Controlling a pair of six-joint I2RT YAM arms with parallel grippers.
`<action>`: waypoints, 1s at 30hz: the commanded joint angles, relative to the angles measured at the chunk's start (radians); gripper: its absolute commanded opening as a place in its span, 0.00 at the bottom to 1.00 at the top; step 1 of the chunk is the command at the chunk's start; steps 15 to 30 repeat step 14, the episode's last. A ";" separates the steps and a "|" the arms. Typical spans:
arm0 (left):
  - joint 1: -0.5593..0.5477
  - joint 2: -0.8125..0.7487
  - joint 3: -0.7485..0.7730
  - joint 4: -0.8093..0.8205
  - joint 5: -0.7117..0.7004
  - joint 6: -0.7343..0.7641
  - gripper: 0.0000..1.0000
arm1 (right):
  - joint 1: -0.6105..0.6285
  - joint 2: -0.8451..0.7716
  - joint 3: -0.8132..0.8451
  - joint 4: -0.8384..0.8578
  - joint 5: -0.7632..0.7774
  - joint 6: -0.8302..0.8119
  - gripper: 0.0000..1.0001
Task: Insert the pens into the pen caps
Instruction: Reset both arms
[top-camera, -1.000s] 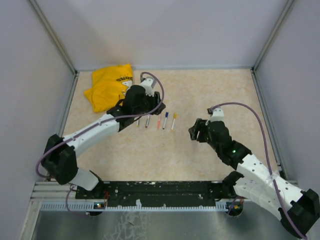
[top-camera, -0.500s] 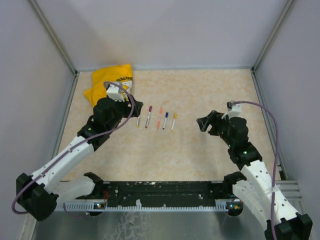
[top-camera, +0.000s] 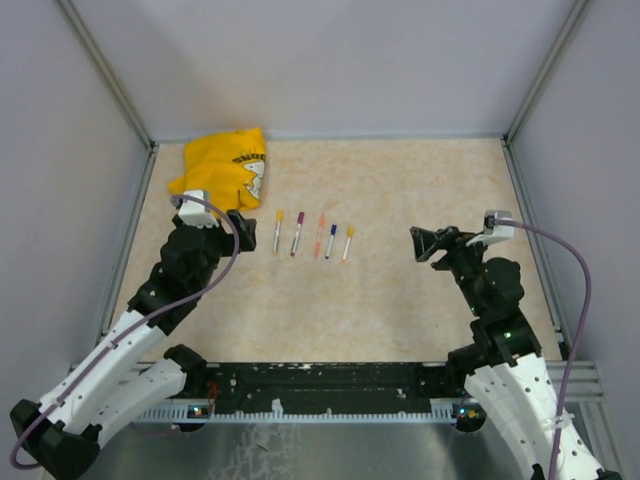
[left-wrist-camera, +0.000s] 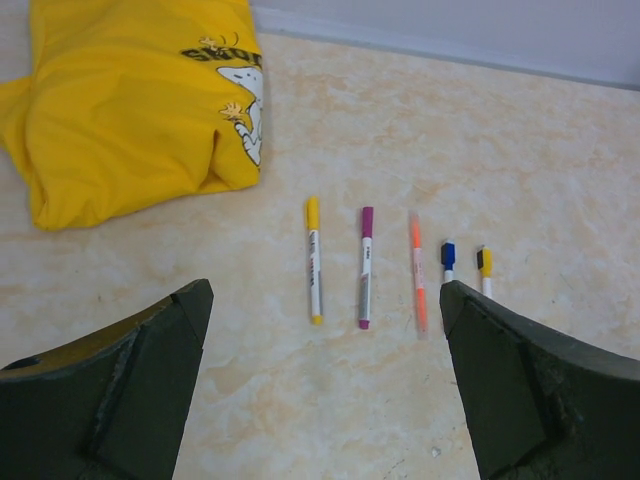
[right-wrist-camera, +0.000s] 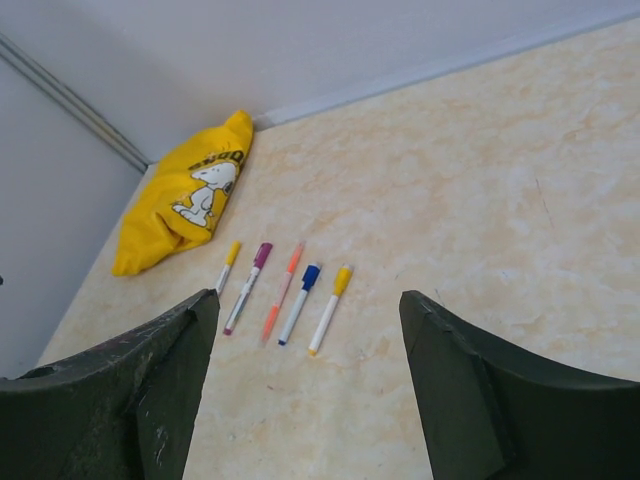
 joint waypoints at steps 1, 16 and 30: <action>0.002 -0.048 -0.032 -0.042 -0.085 0.004 1.00 | -0.006 -0.016 -0.015 0.033 0.030 -0.043 0.74; 0.002 -0.097 -0.042 -0.047 -0.139 -0.021 1.00 | -0.007 0.006 -0.032 0.056 0.024 -0.078 0.74; 0.002 -0.097 -0.042 -0.047 -0.139 -0.021 1.00 | -0.007 0.006 -0.032 0.056 0.024 -0.078 0.74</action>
